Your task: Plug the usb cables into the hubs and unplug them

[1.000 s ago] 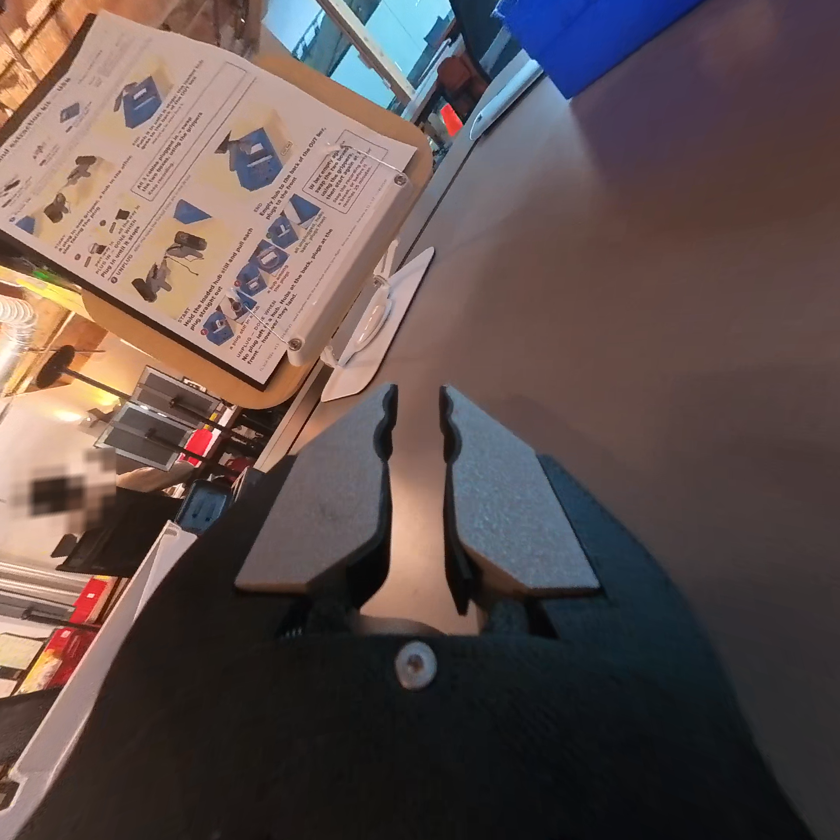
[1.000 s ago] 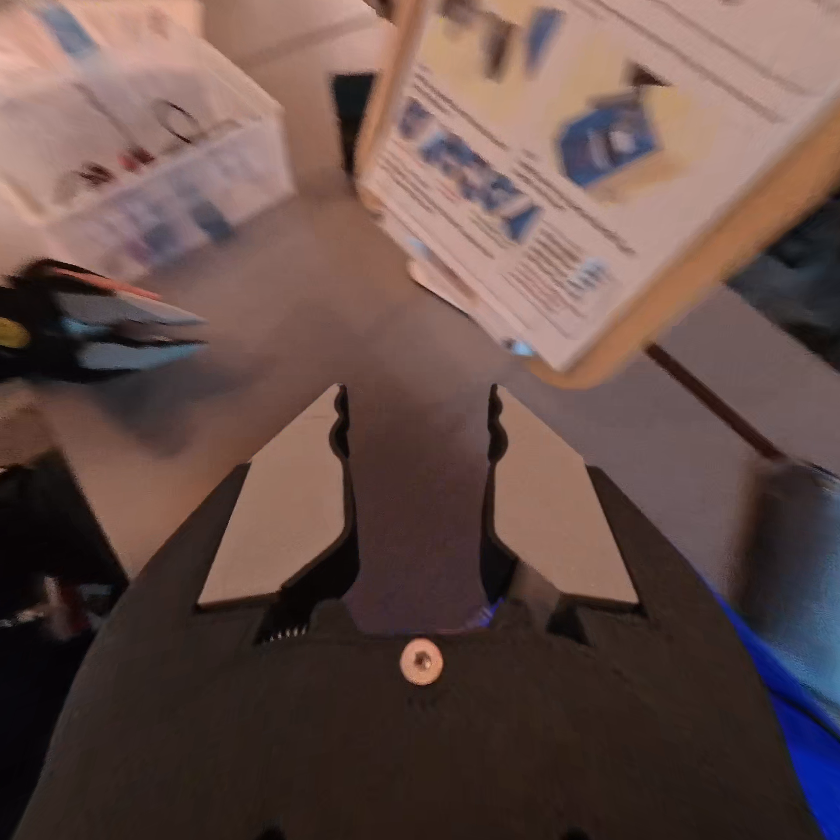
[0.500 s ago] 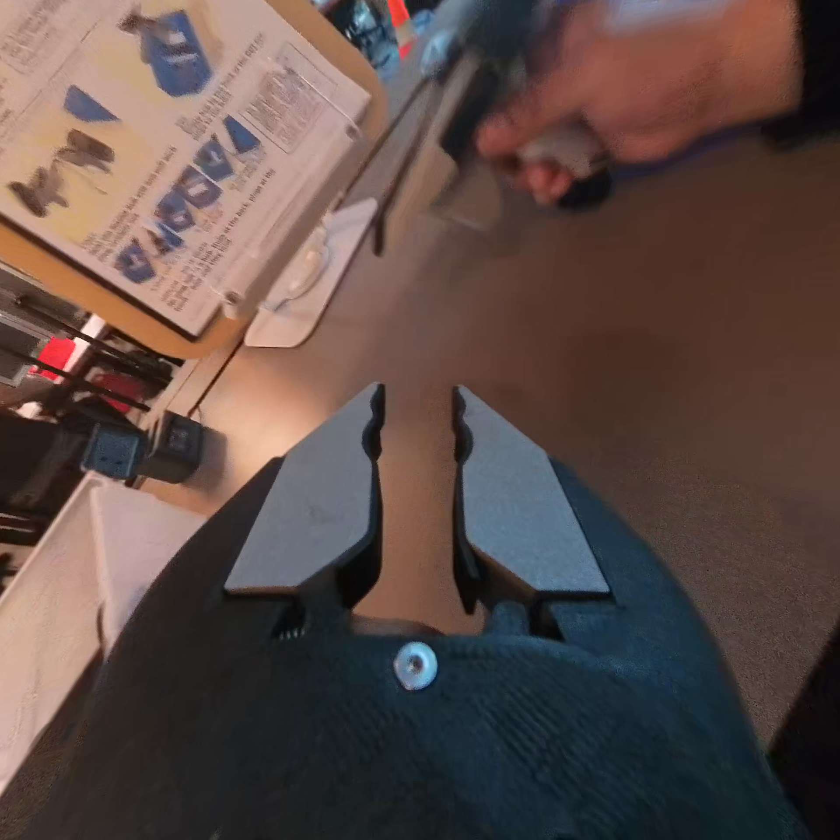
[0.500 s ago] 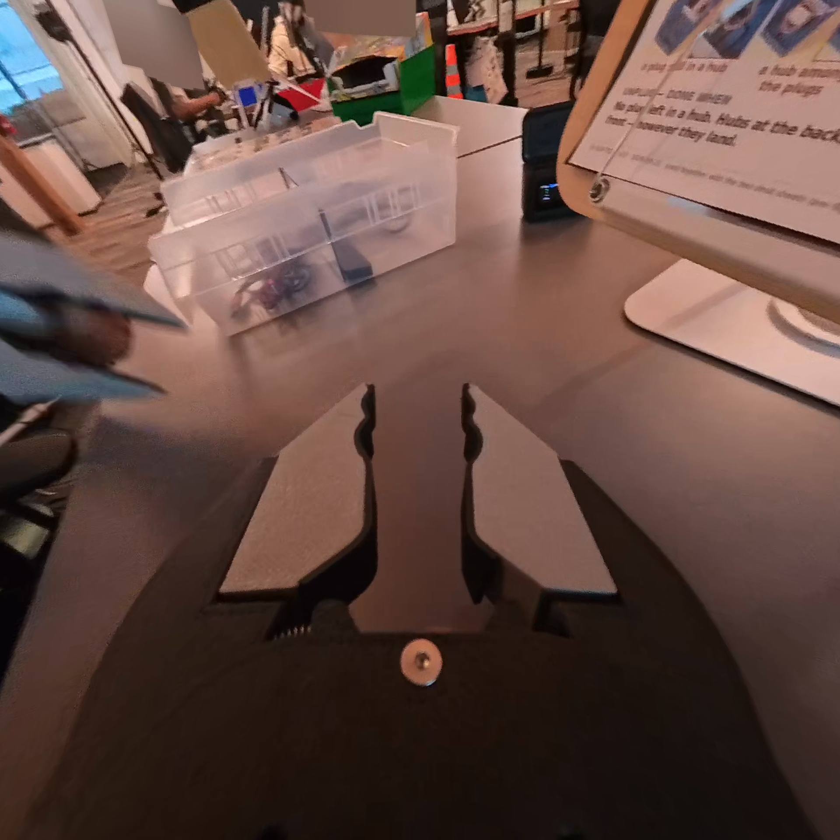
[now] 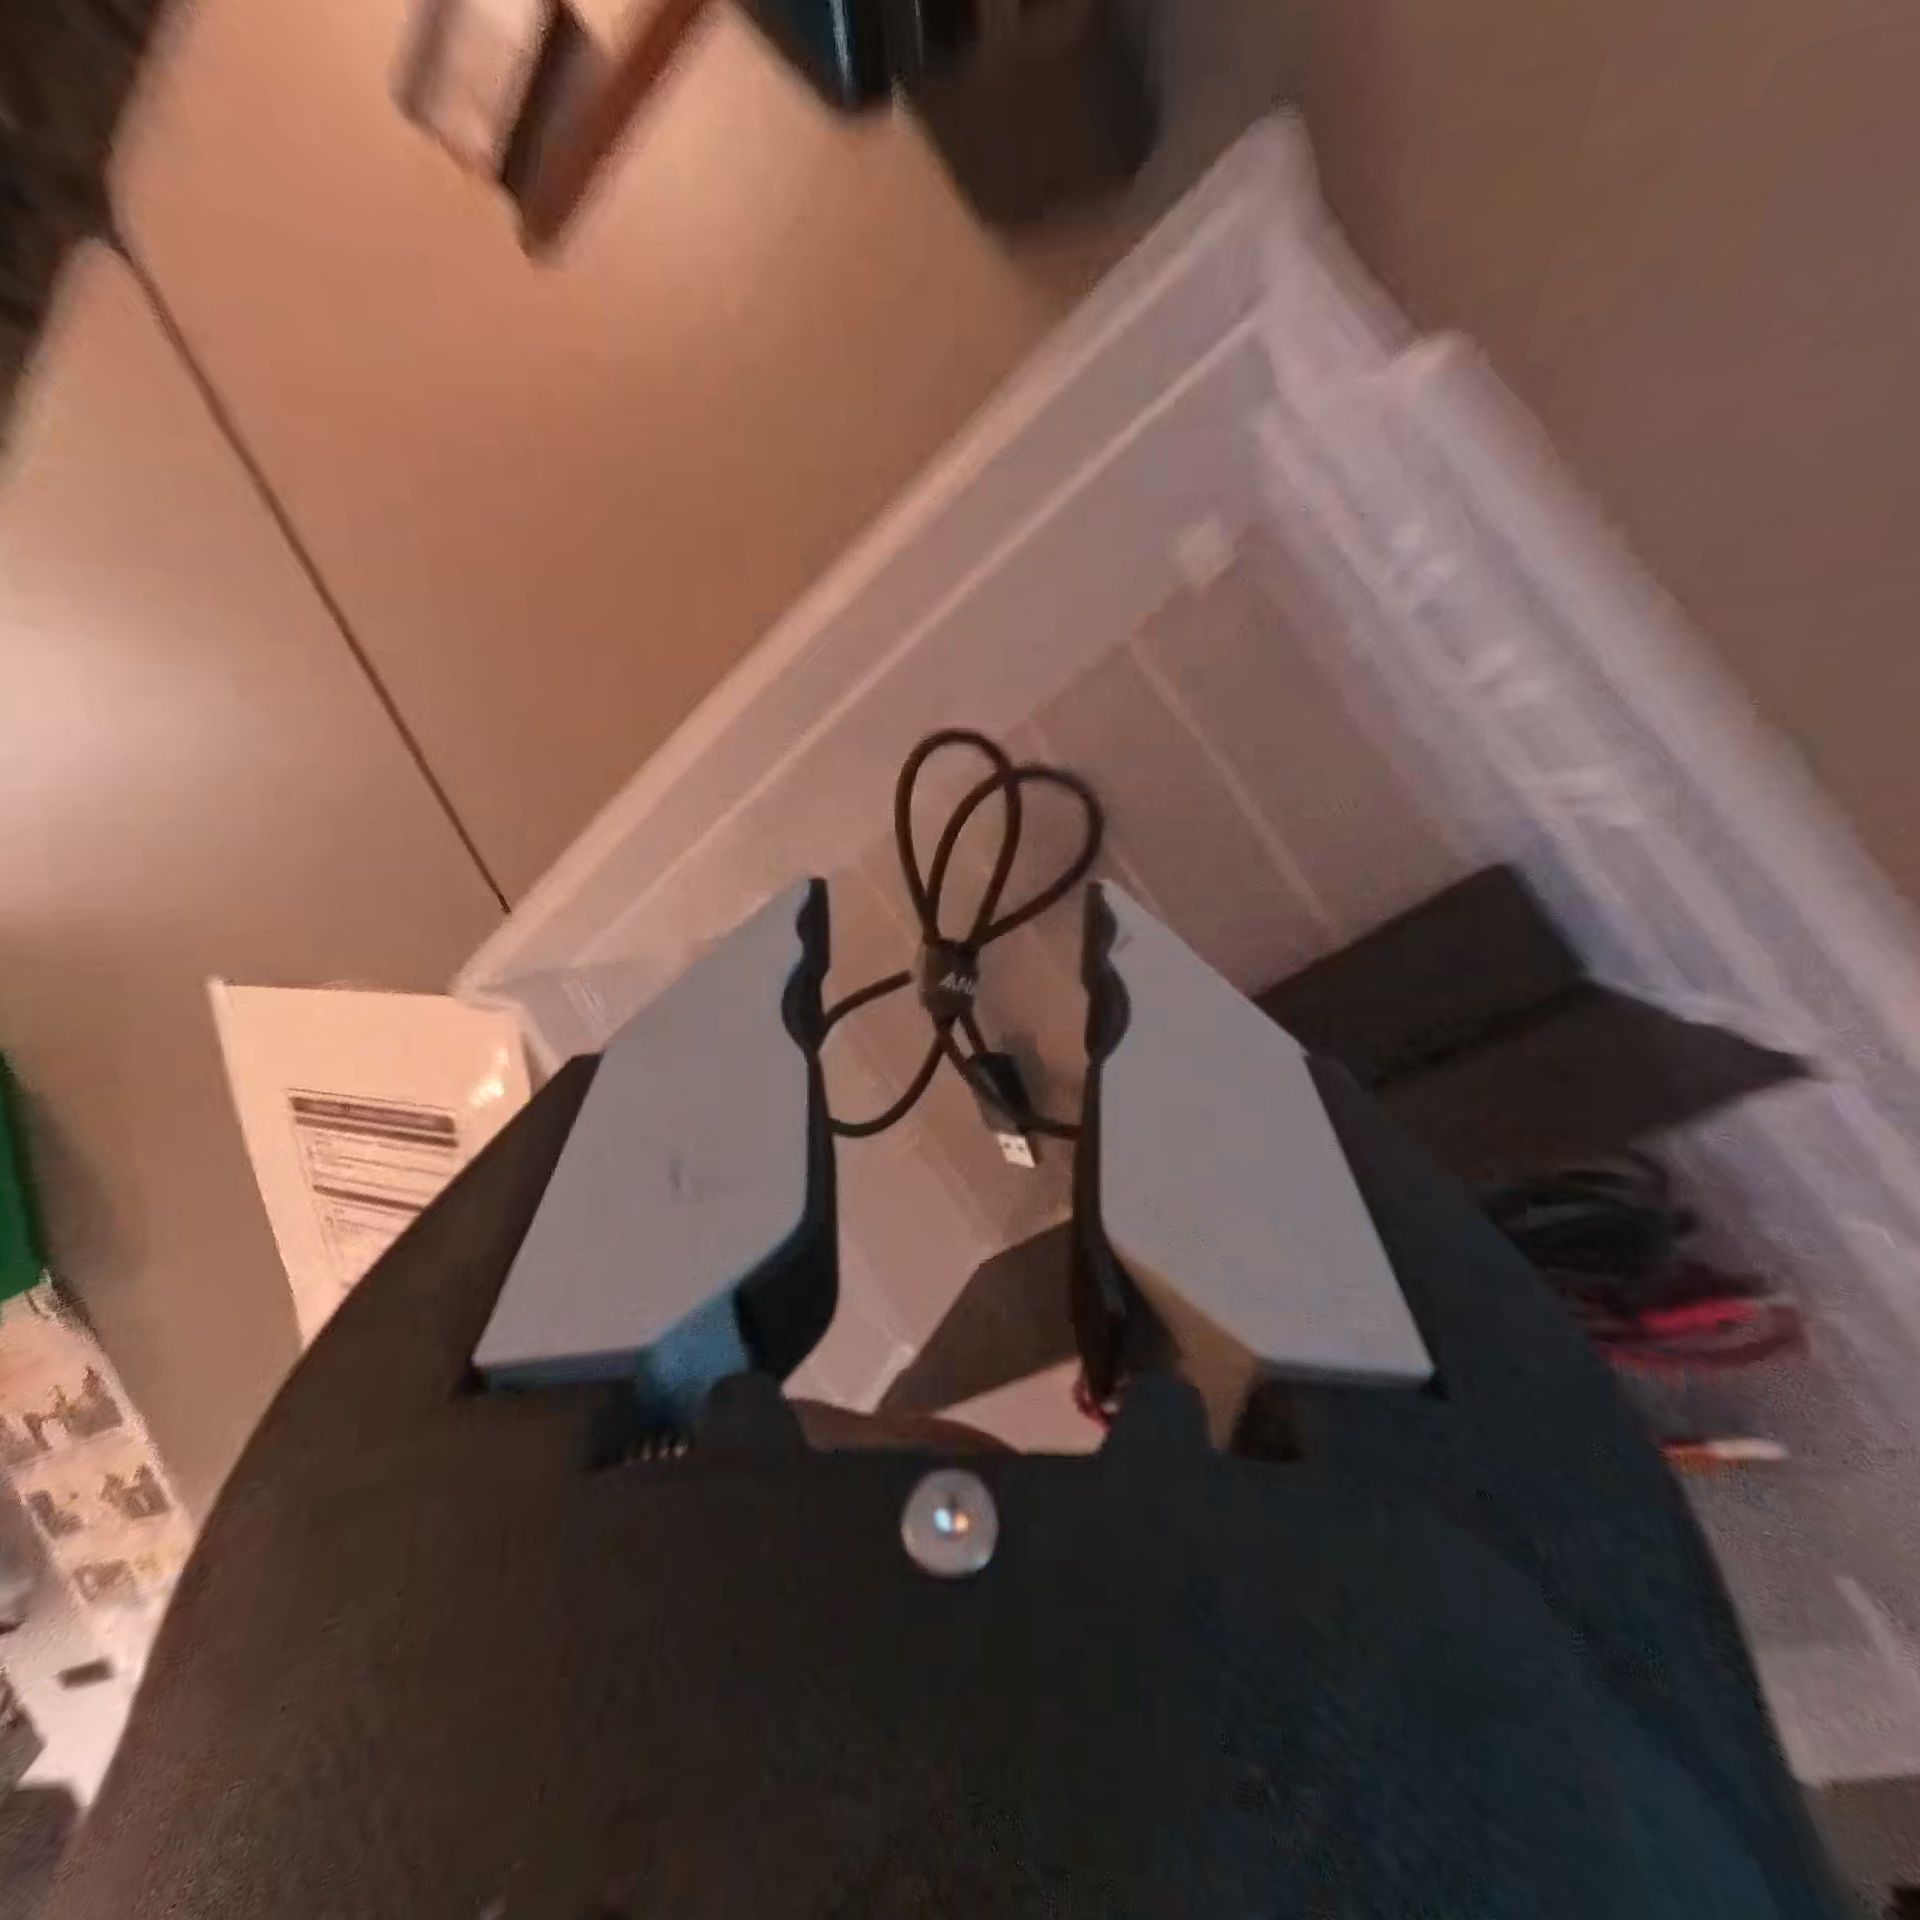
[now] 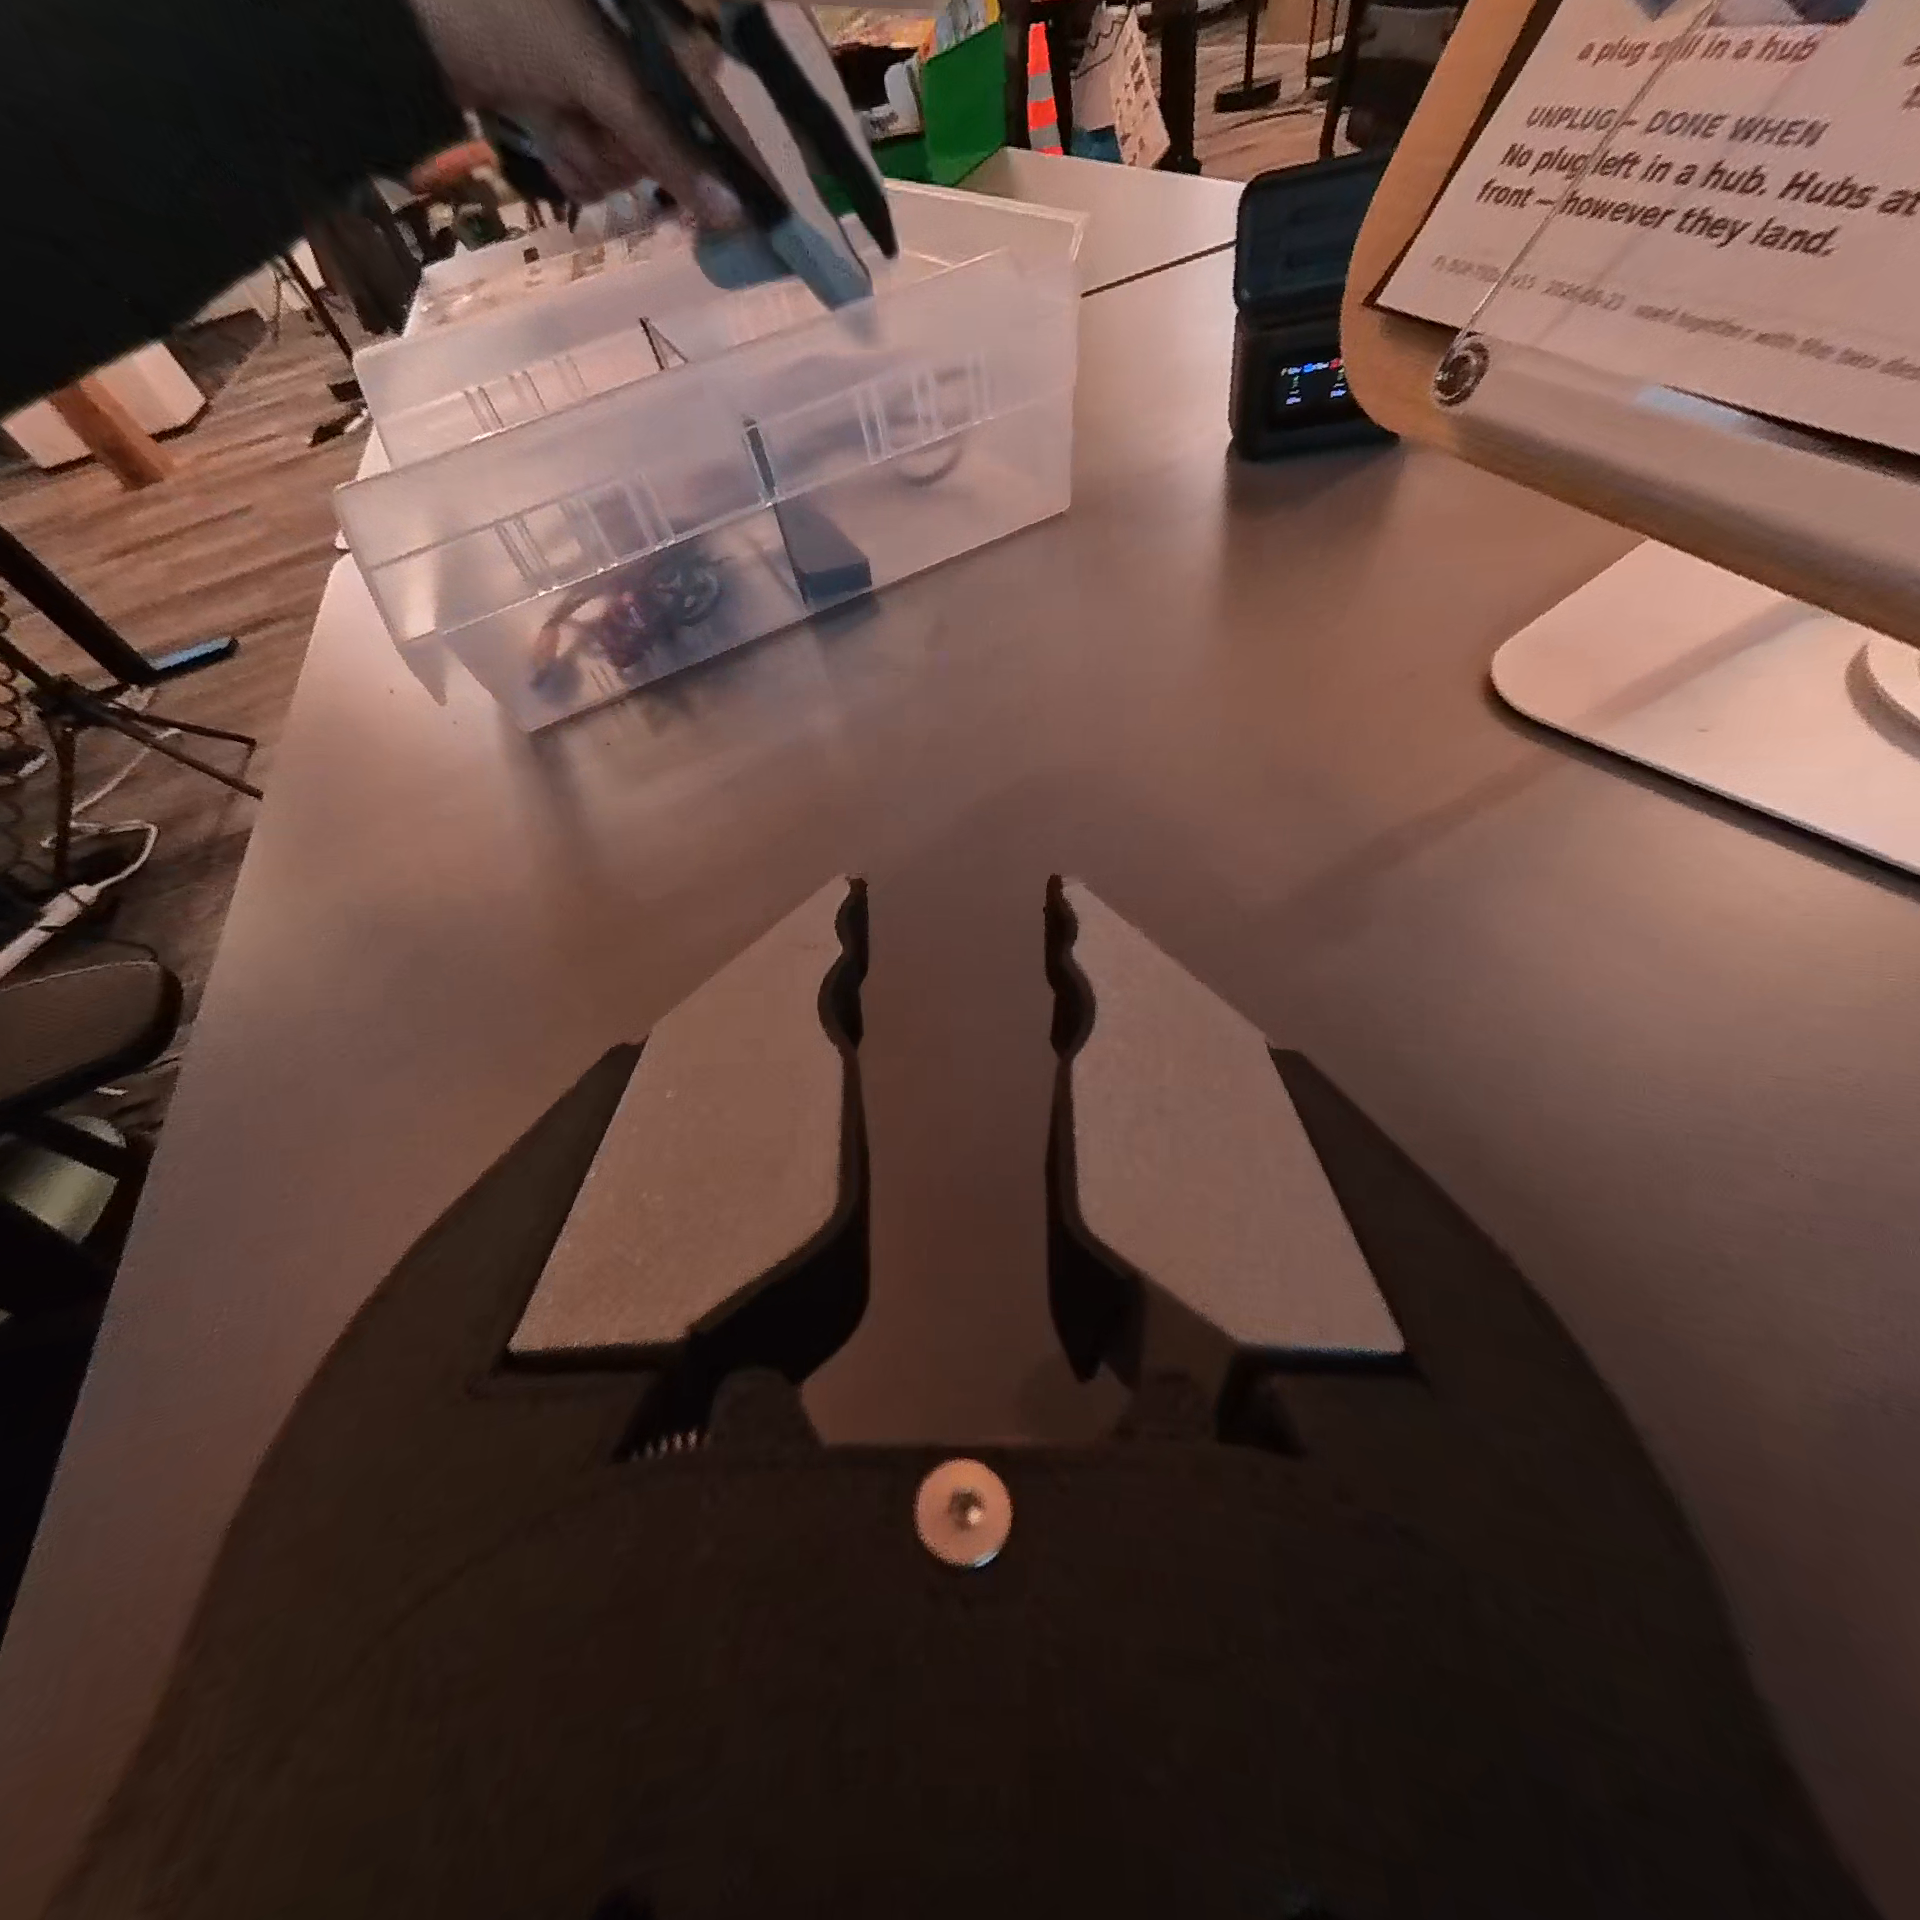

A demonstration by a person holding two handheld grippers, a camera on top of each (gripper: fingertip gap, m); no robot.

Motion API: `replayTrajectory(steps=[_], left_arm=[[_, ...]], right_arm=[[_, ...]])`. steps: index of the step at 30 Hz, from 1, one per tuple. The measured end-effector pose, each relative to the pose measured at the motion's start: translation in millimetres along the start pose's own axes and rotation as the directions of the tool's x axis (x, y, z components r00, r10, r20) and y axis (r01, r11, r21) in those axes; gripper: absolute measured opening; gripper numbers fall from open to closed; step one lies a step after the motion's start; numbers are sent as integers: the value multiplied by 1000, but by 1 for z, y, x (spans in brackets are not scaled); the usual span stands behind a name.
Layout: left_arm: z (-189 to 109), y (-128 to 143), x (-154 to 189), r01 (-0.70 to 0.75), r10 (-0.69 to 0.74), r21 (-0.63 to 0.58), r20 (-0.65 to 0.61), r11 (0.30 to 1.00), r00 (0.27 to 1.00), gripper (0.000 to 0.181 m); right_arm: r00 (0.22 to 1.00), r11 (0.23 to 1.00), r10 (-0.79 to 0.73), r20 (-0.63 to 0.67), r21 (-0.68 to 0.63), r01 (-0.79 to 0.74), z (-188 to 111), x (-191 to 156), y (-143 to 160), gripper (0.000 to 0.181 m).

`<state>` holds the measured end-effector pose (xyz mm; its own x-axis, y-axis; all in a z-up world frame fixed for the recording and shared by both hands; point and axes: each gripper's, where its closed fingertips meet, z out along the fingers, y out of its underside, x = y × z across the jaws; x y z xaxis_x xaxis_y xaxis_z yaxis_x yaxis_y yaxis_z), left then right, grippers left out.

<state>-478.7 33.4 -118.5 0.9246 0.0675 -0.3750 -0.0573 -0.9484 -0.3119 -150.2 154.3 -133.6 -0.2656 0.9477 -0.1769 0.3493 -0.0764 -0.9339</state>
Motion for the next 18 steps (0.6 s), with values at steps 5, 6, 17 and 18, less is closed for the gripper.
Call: replayTrajectory(steps=[5, 6, 17, 18], left_arm=[[58, 32, -5, -30, 14, -184, -90, 982, 996, 42], [65, 38, -4, -22, -1, -210, -110, 977, 994, 42], [-20, 6, -39, 8, -9, -26, -8, 1000, 1000, 4], [-40, 0, -43, -1, 1, 4, 21, 1000, 1000, 4]], right_arm=[[1000, 1000, -24, -4, -16, 24, 2, -2, 2, 31], [1000, 999, -25, 1, -20, 25, 3, -3, 2, 31], [1000, 1000, -13, 8, 10, 13, -1, -3, -1, 29], [1000, 1000, -15, 11, 11, 15, -1, -4, -1, 29]])
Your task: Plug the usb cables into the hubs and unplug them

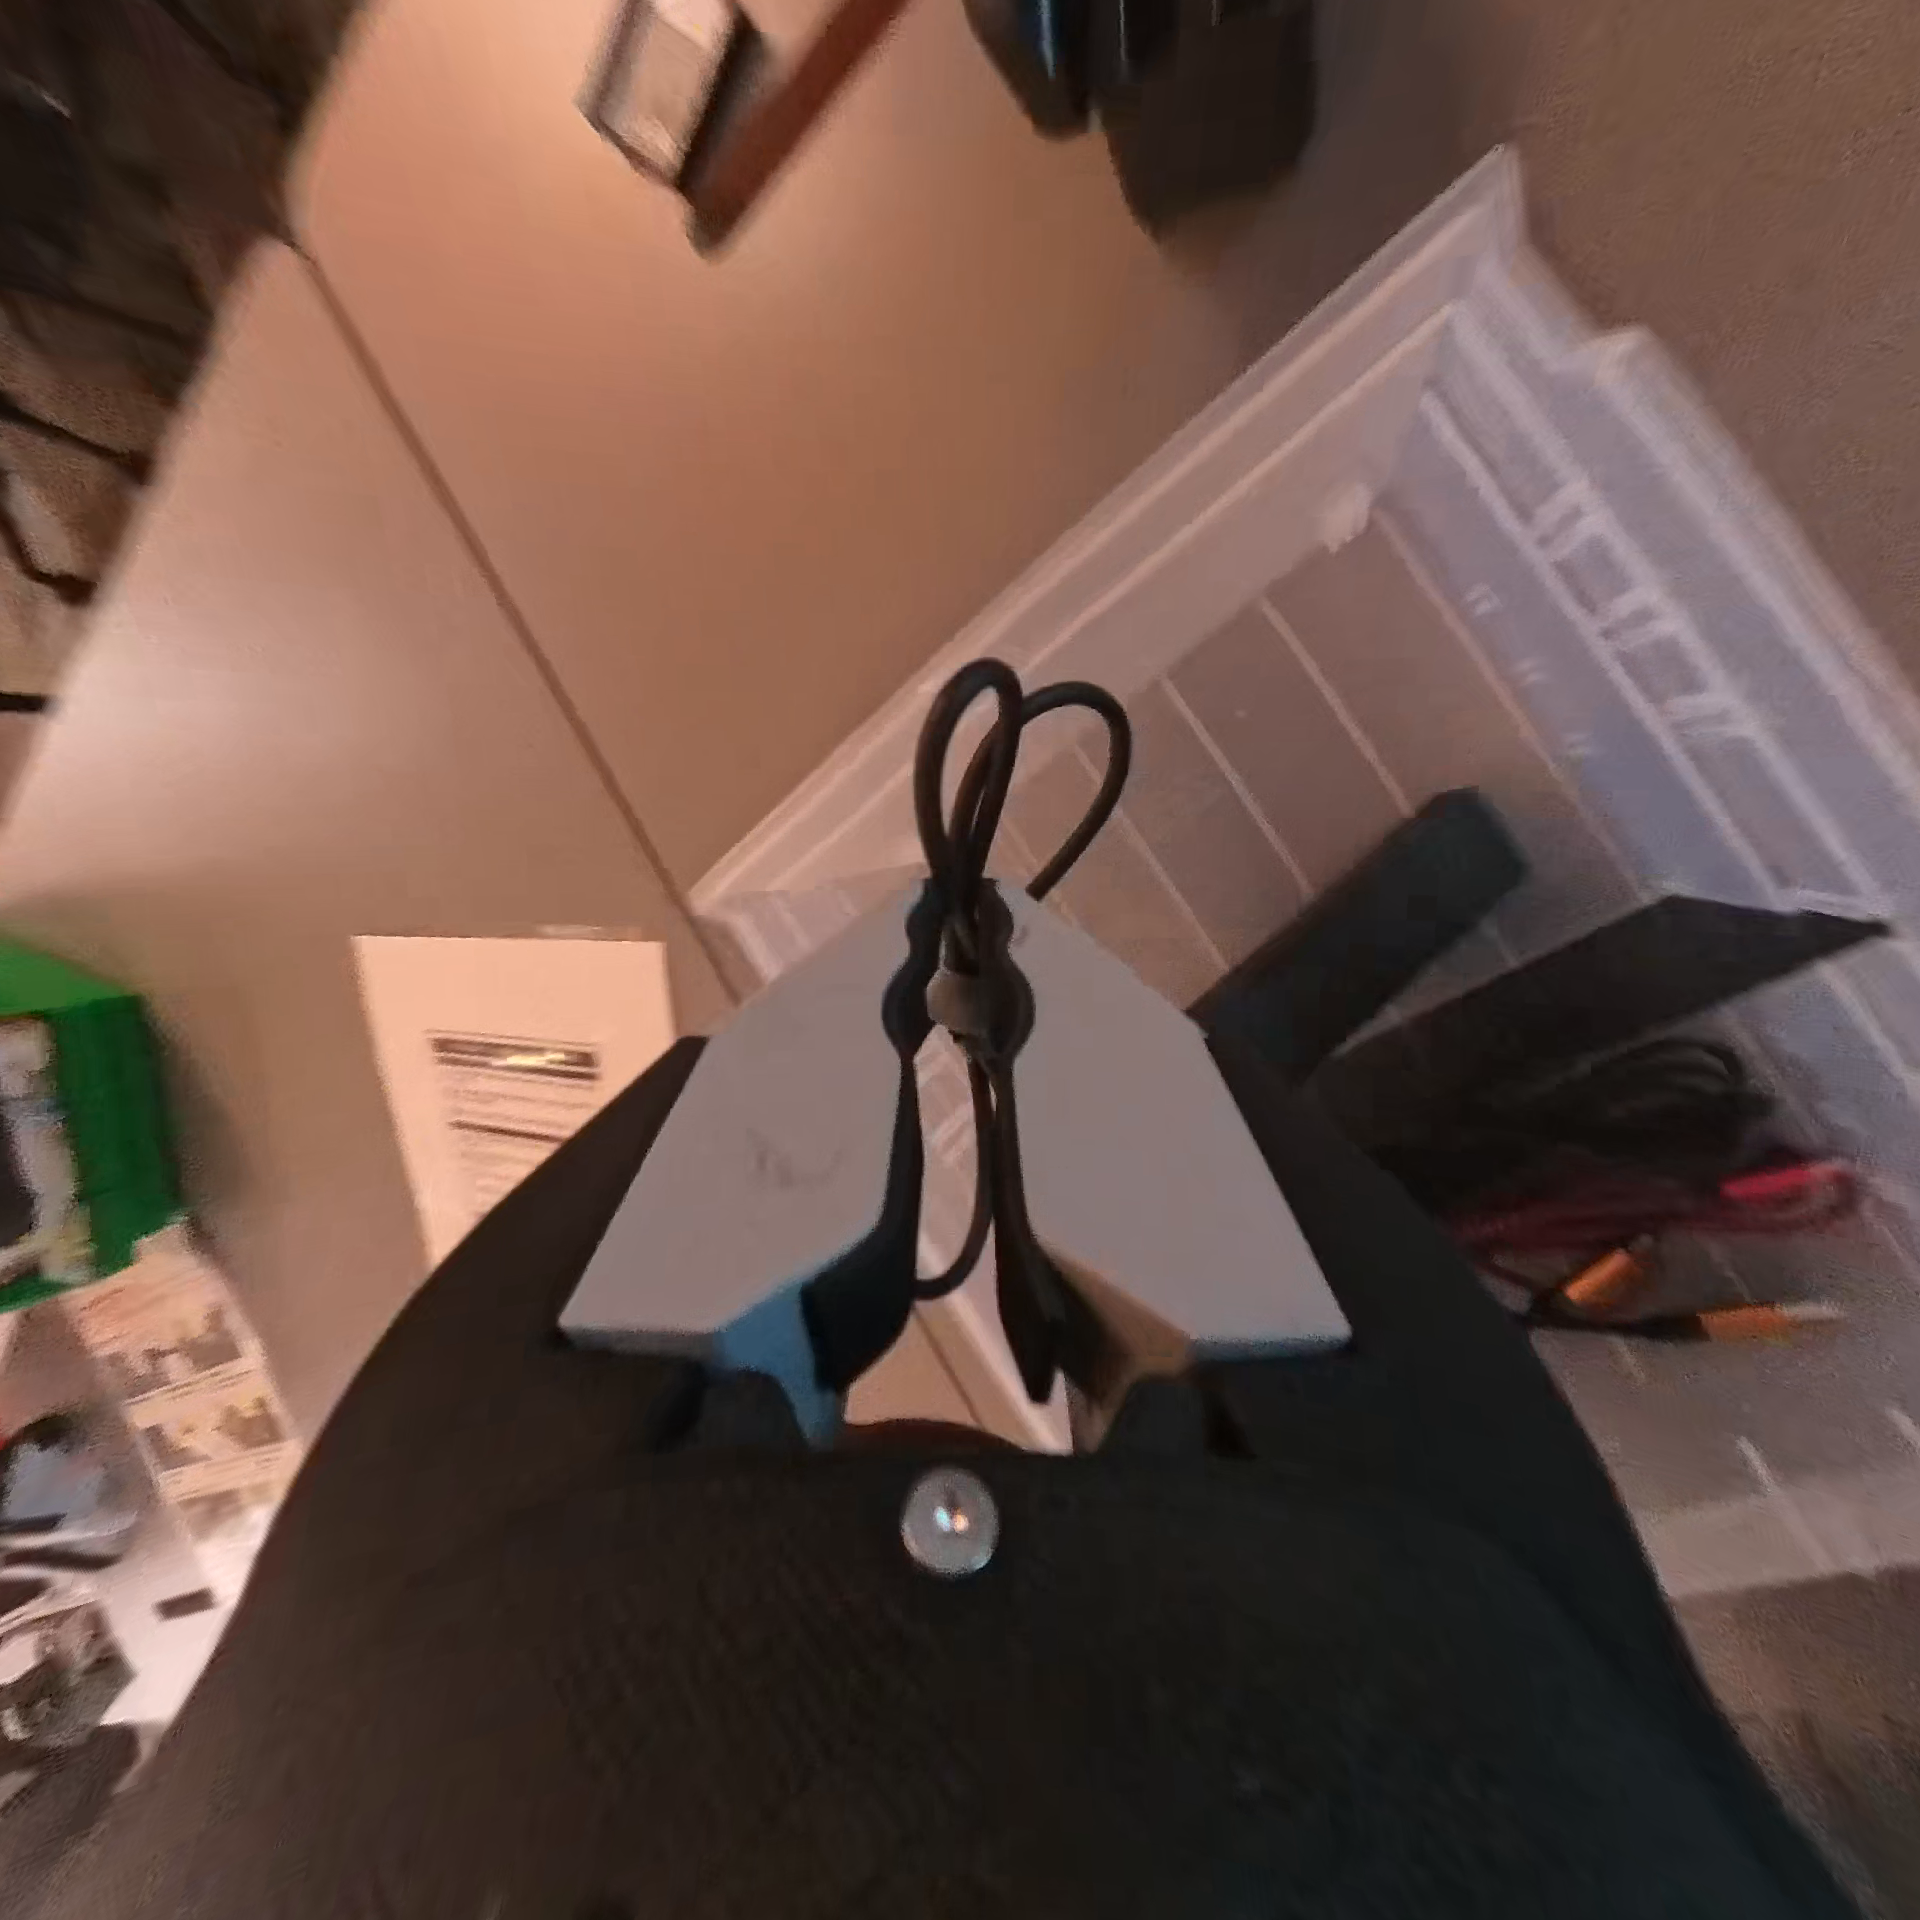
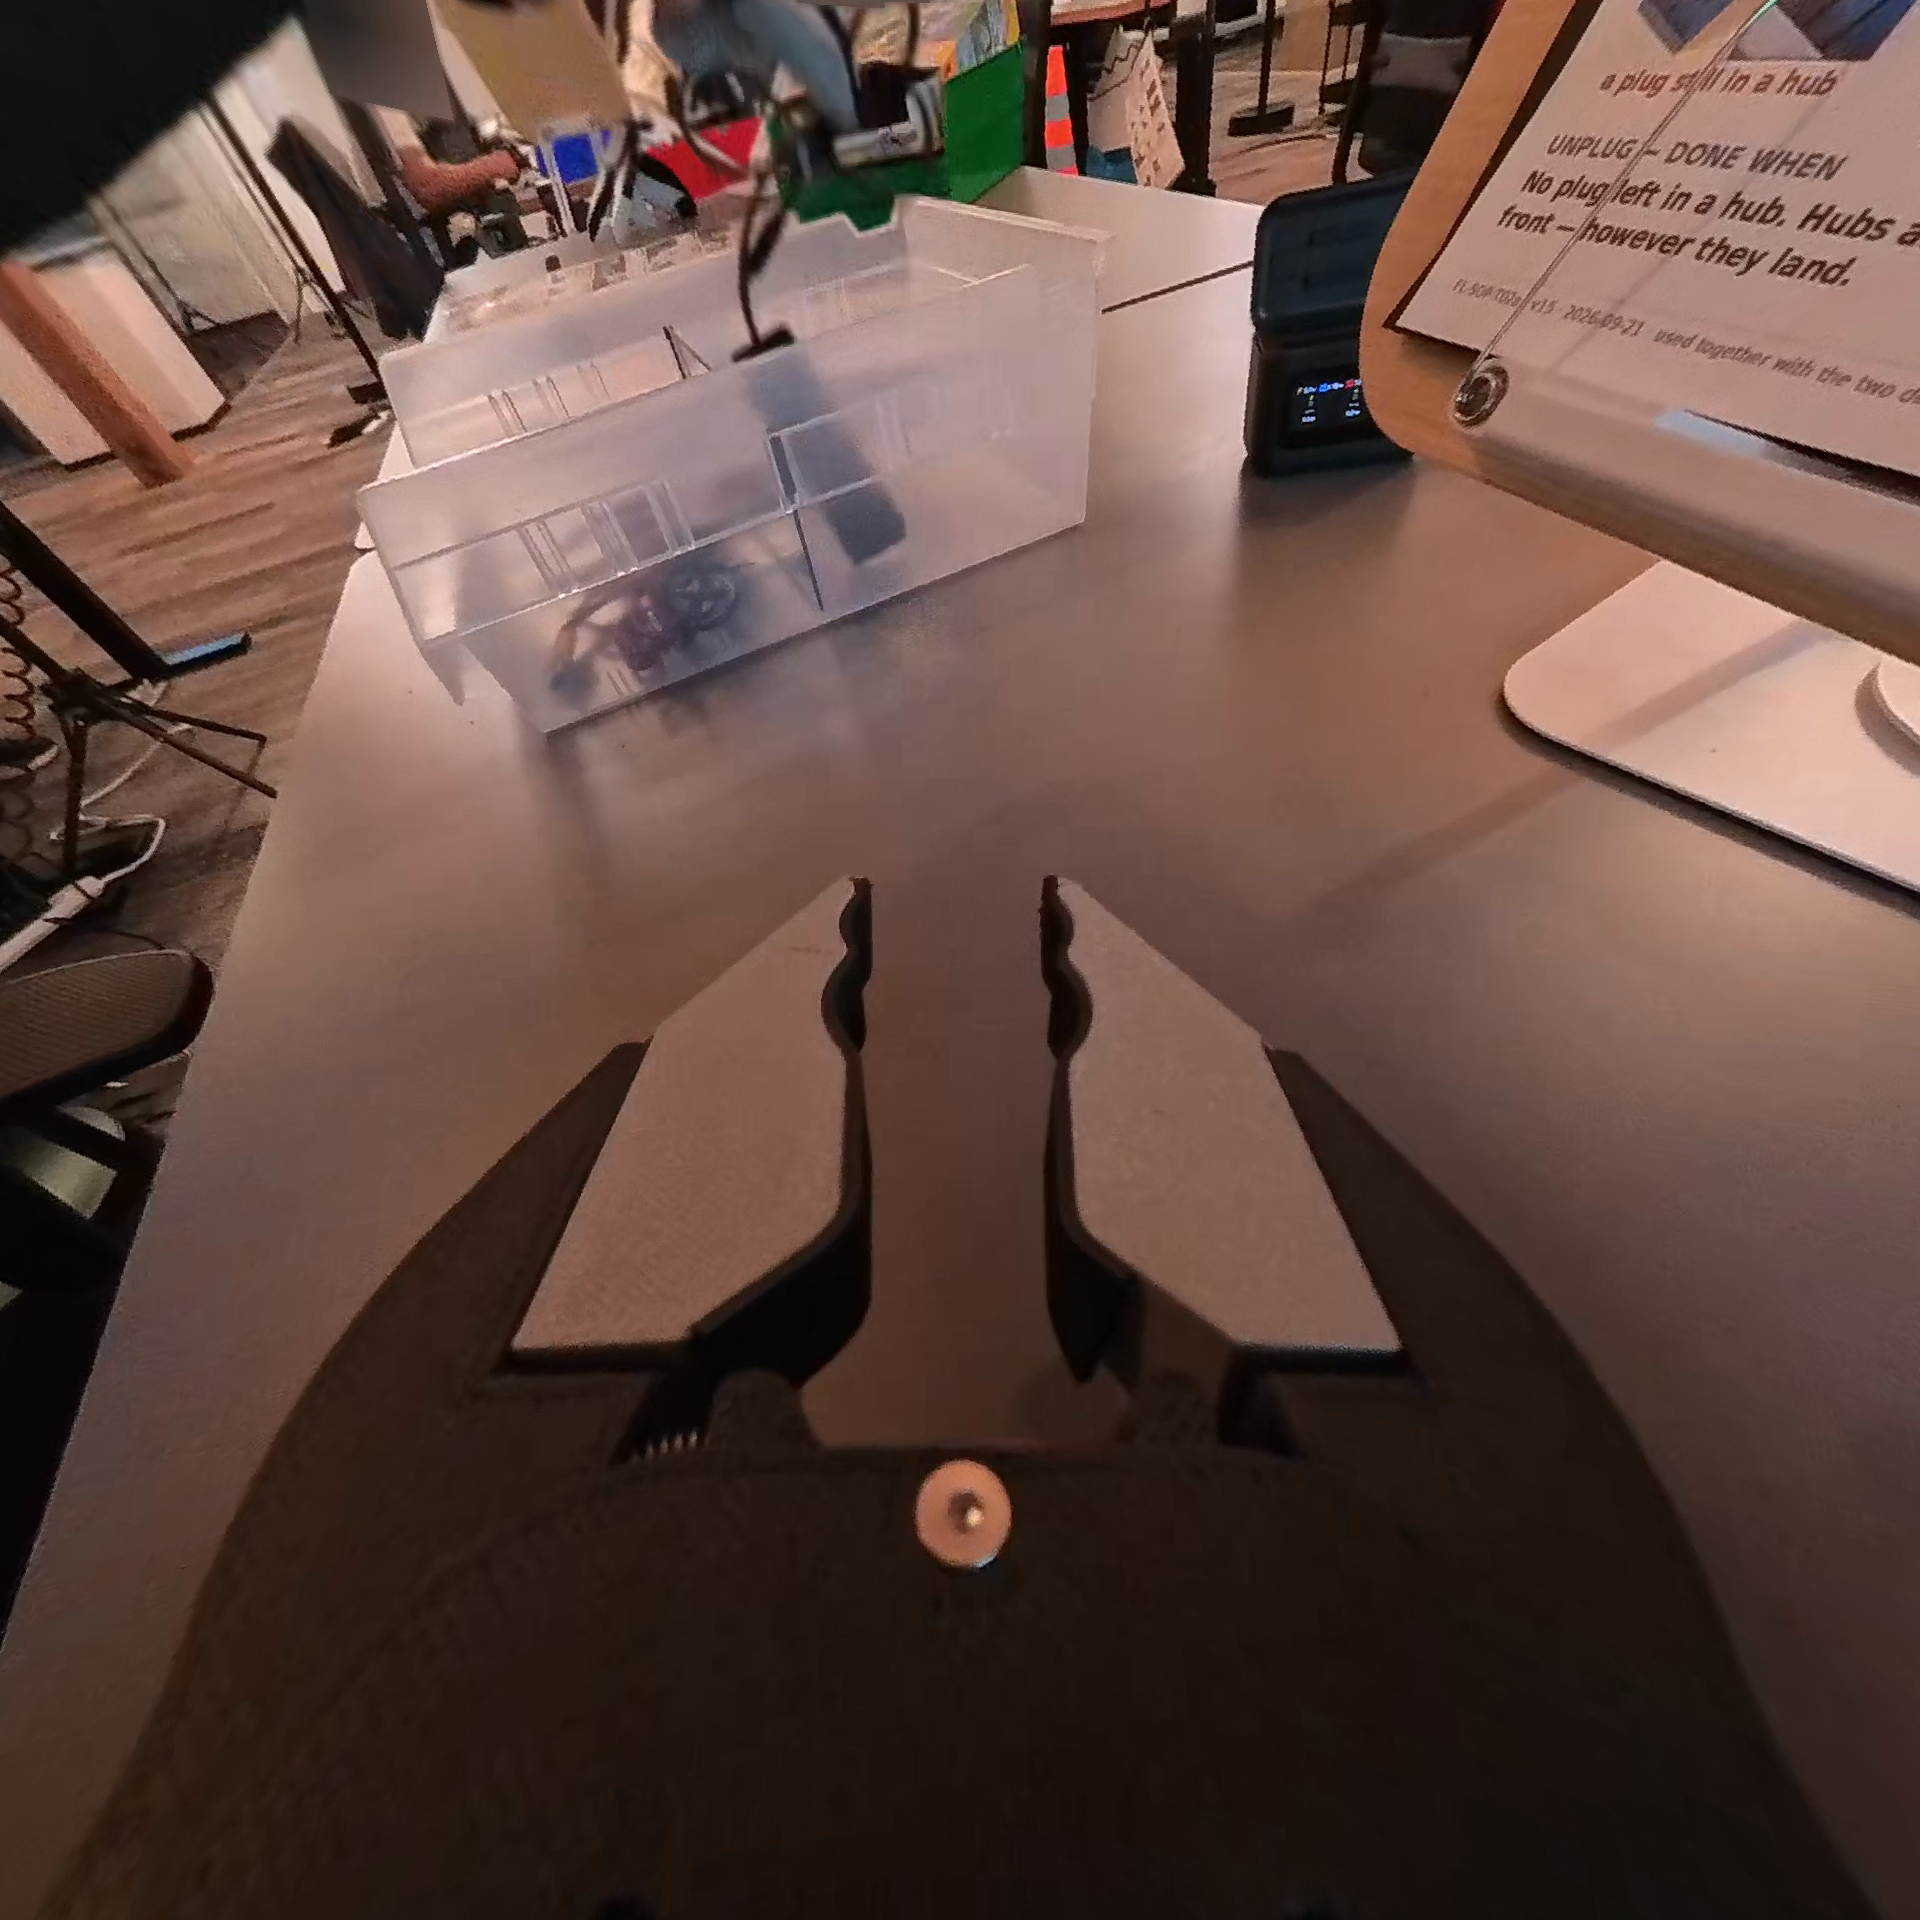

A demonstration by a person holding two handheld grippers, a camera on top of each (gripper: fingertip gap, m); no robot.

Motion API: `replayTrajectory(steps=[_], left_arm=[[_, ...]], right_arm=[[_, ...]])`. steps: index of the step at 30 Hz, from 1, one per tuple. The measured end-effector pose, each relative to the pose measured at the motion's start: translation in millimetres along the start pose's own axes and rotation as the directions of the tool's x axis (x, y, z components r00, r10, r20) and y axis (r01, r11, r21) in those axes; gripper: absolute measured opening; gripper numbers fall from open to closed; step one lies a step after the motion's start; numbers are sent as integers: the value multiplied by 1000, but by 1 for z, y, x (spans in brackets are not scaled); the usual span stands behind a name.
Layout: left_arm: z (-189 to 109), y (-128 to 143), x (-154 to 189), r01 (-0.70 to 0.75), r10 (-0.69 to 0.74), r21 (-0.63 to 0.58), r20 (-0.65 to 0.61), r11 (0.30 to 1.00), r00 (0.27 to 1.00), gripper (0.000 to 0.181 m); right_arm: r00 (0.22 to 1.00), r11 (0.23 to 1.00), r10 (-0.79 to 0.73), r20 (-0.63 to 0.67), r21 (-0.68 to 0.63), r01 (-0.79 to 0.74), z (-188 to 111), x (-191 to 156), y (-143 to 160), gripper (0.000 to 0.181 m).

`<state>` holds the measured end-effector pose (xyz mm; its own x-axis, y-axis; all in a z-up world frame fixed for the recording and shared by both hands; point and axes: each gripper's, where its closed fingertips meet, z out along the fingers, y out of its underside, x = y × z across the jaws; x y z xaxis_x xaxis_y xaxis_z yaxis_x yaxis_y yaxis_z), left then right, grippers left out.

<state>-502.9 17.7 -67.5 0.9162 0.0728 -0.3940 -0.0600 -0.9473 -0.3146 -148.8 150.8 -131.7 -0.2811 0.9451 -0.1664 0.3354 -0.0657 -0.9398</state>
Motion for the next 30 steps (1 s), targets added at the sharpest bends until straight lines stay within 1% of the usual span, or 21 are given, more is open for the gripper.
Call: replayTrajectory(steps=[3, 6, 8, 11, 13, 15, 17, 20, 22, 23, 25, 27, 30], left_arm=[[-64, -21, -10, -29, 18, 107, 103, 994, 995, 4], [-127, -44, -14, -77, 28, 209, 228, 975, 973, 4], [-163, -55, -9, -124, 49, 244, 294, 962, 955, 4], [-208, -70, 5, -190, 88, 265, 354, 945, 931, 3], [-233, -82, 24, -216, 105, 301, 344, 929, 933, 3], [-249, -93, 57, -220, 133, 345, 260, 912, 956, 3], [-261, -106, 93, -248, 178, 401, 203, 882, 963, 4], [-257, -118, 150, -292, 256, 437, 141, 851, 956, 3], [-241, -122, 192, -300, 297, 456, 80, 838, 951, 3], [-228, -123, 213, -291, 308, 457, 38, 841, 951, 3], [-193, -119, 250, -276, 319, 430, -30, 860, 947, 3], [-151, -115, 276, -253, 307, 394, -79, 884, 948, 3], [-91, -106, 290, -195, 239, 340, -94, 920, 966, 3]], right_arm=[[1000, 1000, -22, 13, 3, 22, -1, -4, 0, 29], [999, 999, -50, 8, 4, 50, -1, -6, 0, 28], [998, 998, -67, 1, -1, 67, -1, -7, 1, 28], [995, 995, -97, -19, -7, 97, -3, -7, 2, 26], [992, 993, -121, -48, -5, 121, -5, -3, 2, 26], [989, 990, -137, -58, 16, 138, -10, -2, -2, 26], [994, 992, -109, -19, 65, 110, -17, -6, -10, 27], [999, 991, -47, 6, 129, 46, -29, -2, -21, 29], [999, 988, -28, -27, 152, 32, -37, 8, -25, 29], [999, 988, -17, -48, 155, 24, -41, 13, -27, 29], [997, 985, 11, -72, 172, 2, -46, 21, -29, 29], [997, 980, 35, -62, 196, -23, -51, 23, -33, 30], [996, 979, 44, -74, 202, -28, -54, 27, -33, 30]])
